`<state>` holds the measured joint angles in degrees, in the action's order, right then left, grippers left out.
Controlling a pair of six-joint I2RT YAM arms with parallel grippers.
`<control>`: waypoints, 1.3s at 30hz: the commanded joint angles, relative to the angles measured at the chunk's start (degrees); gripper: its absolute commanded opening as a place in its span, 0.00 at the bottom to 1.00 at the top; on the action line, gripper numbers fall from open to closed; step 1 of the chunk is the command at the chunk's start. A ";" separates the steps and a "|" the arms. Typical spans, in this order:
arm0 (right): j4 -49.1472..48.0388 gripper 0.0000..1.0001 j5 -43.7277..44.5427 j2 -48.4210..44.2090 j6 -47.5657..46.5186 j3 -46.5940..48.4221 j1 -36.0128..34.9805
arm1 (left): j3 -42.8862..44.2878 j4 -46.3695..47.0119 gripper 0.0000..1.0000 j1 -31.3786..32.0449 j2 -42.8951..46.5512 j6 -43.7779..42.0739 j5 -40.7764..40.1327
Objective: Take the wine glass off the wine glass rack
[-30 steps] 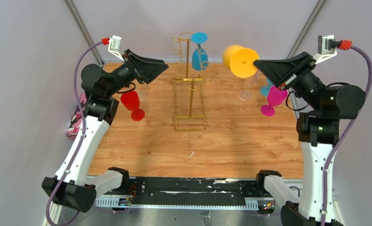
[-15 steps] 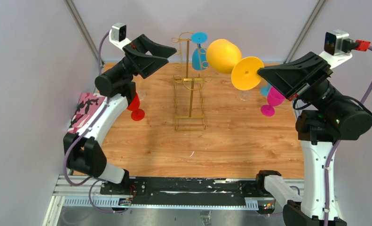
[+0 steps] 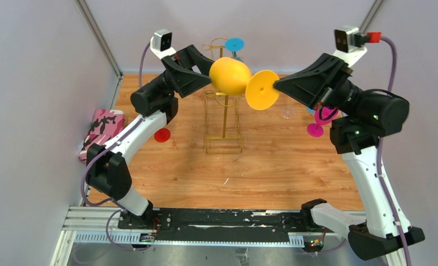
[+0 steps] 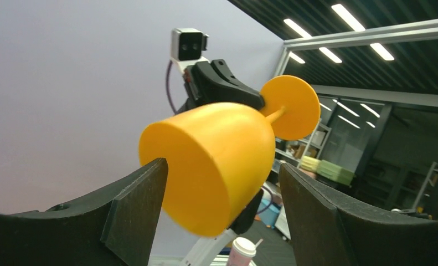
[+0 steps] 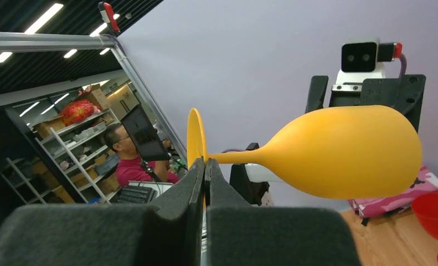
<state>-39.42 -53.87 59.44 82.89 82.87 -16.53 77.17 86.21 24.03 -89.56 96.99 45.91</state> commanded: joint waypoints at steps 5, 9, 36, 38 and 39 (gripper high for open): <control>6.60 0.00 2.73 0.59 -11.07 1.25 -4.73 | -0.41 3.17 0.74 3.30 0.33 0.51 -0.47; 9.80 0.00 3.65 0.33 -14.62 0.72 -4.73 | -4.07 3.17 0.52 3.69 4.87 -0.57 -0.25; 40.04 0.70 16.16 -5.96 -43.61 -0.73 -8.95 | 3.75 -89.92 0.00 3.35 35.02 -59.23 -23.80; 47.73 0.74 22.24 -8.46 -49.26 0.38 -8.95 | 13.58 -114.78 0.00 3.39 36.61 -67.77 -41.55; 50.96 0.75 25.40 -9.35 -51.41 0.96 -8.95 | 18.15 -123.17 0.00 3.39 36.57 -70.31 -49.61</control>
<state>-6.33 -39.03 55.27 47.55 80.53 -24.80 79.48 18.57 27.53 -57.74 55.33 29.71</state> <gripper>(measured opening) 0.732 0.042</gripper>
